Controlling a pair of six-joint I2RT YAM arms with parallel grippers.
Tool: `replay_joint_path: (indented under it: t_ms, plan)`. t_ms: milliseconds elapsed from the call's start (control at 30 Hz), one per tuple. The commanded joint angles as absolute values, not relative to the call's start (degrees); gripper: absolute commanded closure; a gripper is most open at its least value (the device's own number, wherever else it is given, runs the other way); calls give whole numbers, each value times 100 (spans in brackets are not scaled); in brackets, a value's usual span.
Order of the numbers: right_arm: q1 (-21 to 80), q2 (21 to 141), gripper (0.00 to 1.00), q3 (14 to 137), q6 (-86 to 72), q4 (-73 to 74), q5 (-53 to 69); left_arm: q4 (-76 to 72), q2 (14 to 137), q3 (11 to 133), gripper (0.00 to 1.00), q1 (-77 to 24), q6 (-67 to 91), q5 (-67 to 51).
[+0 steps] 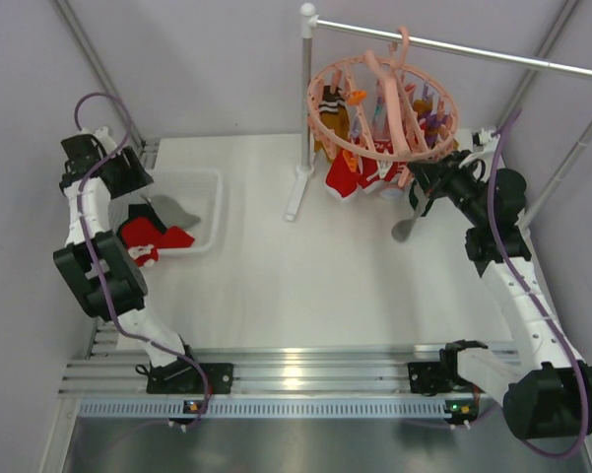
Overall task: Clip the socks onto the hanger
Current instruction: Pick up the sock from the bin.
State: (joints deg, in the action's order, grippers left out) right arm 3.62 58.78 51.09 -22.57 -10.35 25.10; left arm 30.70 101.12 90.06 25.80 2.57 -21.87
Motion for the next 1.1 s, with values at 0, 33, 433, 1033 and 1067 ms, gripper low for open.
replay_joint_path:
  t_ms: [0,33,433,1033,1067]
  plan:
    - [387,5801,100,5335,-2136,-1055,2435,2954,10405,9325,36,2566,298,-1873]
    - [387,5801,100,5318,-2127,-1055,2435,2901,10493,9360,36,2558,368,-1768]
    - [360,5783,100,5326,-2100,-1037,2452,2487,11627,9922,47,2558,1036,-1055]
    - [343,5730,100,5273,-2013,-975,2408,2417,12226,10274,87,2487,1354,-1168]
    - [343,5730,100,5273,-2013,-967,2408,2400,12147,10292,92,2479,1319,-1221]
